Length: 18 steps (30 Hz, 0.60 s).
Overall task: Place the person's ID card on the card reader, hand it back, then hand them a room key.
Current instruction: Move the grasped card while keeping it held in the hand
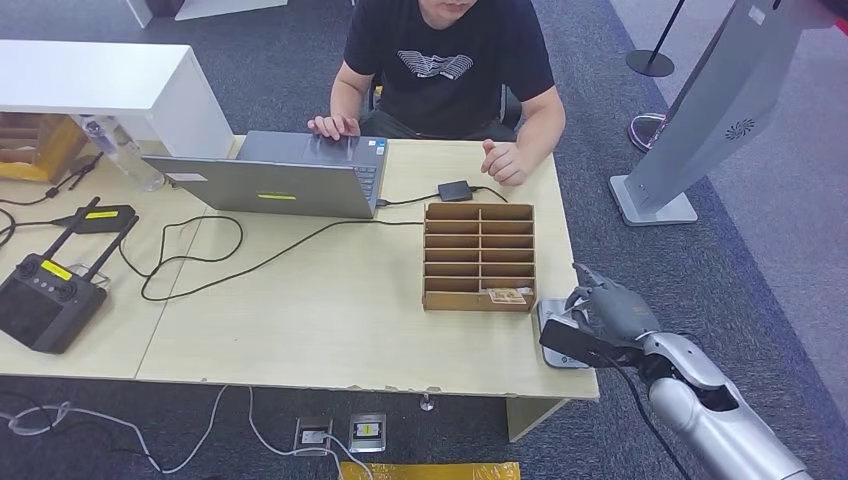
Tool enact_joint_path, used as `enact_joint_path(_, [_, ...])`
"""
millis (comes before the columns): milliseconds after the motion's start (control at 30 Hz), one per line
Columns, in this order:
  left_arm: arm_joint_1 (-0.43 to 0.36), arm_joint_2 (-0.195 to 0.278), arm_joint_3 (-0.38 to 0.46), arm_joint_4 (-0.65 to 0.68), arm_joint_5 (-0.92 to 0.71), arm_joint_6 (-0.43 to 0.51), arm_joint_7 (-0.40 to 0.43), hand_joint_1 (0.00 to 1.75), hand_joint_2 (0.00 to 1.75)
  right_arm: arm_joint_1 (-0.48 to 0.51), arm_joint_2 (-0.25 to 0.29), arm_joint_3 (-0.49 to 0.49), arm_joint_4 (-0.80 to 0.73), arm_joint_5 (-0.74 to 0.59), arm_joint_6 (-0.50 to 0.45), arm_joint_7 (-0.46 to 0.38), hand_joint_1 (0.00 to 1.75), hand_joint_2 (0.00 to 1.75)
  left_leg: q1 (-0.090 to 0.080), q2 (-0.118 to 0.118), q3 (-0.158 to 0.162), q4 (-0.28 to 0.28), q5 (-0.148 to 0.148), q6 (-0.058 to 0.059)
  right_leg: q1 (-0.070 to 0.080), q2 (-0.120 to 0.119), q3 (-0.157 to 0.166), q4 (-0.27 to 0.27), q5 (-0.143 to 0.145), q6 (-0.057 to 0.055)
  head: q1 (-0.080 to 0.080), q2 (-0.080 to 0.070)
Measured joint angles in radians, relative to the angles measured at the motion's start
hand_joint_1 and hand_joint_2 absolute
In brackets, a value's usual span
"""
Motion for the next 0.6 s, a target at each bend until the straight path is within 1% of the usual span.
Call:
enact_joint_path(267, [0.0, -0.006, 0.006, 0.0, -0.001, 0.011, 0.0, 0.0, 0.0, 0.003, 0.052, -0.049, 0.011, 0.091, 0.054, -0.013, 1.75, 1.75, 0.0, 0.0, 0.0, 0.0, 0.0, 0.0, 0.0, 0.0, 0.0, 0.0, 0.0, 0.0, 0.0, 0.0])
enact_joint_path(600, [-0.001, -0.015, 0.016, 0.0, -0.007, 0.012, -0.005, 0.0, 0.0, 0.016, 0.107, -0.123, 0.024, 0.156, 0.106, -0.013, 1.75, 1.75, 0.0, 0.0, 0.0, 0.0, 0.0, 0.0, 0.0, 0.0, 0.0, 0.0, 0.0, 0.0, 0.0, 0.0])
